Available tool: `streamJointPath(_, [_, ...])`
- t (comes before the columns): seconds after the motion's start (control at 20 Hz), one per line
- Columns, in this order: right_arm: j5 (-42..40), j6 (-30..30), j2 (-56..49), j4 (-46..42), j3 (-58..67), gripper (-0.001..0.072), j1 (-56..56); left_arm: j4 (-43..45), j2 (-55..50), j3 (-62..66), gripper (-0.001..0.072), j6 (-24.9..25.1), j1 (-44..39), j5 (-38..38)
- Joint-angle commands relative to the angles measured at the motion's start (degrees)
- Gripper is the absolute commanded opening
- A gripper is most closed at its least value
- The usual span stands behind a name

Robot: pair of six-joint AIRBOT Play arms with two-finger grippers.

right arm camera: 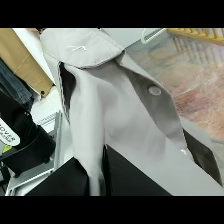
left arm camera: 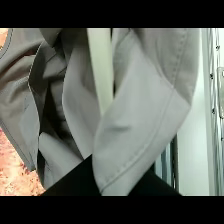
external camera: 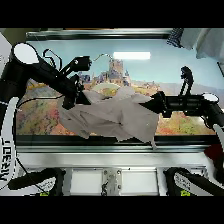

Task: Fold the clothes and pants, and hang the long-sleeved shirts on hangers.

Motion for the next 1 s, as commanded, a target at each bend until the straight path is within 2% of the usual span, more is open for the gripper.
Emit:
streamJointPath(0.0, [-0.1,-4.4,0.0,0.0,0.0,0.0012,0.0,0.0,0.0,0.0,0.0015,0.0,0.0,0.0])
streamJointPath(0.2, [-0.1,-13.6,0.0,0.0,0.0,0.0011,0.0,0.0,0.0,0.0,0.0015,0.0,0.0,0.0])
streamJointPath(0.55, [-0.1,-13.9,0.0,1.2,0.0,0.0007,0.0,0.6,0.0,0.0,0.0017,-0.2,0.0,0.0])
streamJointPath(0.6, [-0.1,-13.9,0.0,1.7,0.0,0.0007,0.0,0.5,0.0,0.0,0.0041,-0.6,0.1,0.1])
streamJointPath(0.65, [-0.1,-13.9,0.0,2.1,0.0,0.0007,0.0,0.5,0.0,0.0,0.0288,-1.2,0.1,0.3])
streamJointPath(0.7, [-0.1,-13.9,0.0,2.2,0.0,0.0007,0.0,0.6,0.0,0.0,0.0401,-3.9,0.1,1.6])
streamJointPath(0.8, [-0.1,-13.9,0.0,2.2,0.0,0.0006,0.0,0.5,0.0,0.0,0.0396,-6.9,0.1,3.5])
streamJointPath(0.95, [-0.6,-13.2,0.0,2.2,0.0,0.0006,0.0,0.5,0.0,0.1,0.0396,-7.5,0.3,4.7])
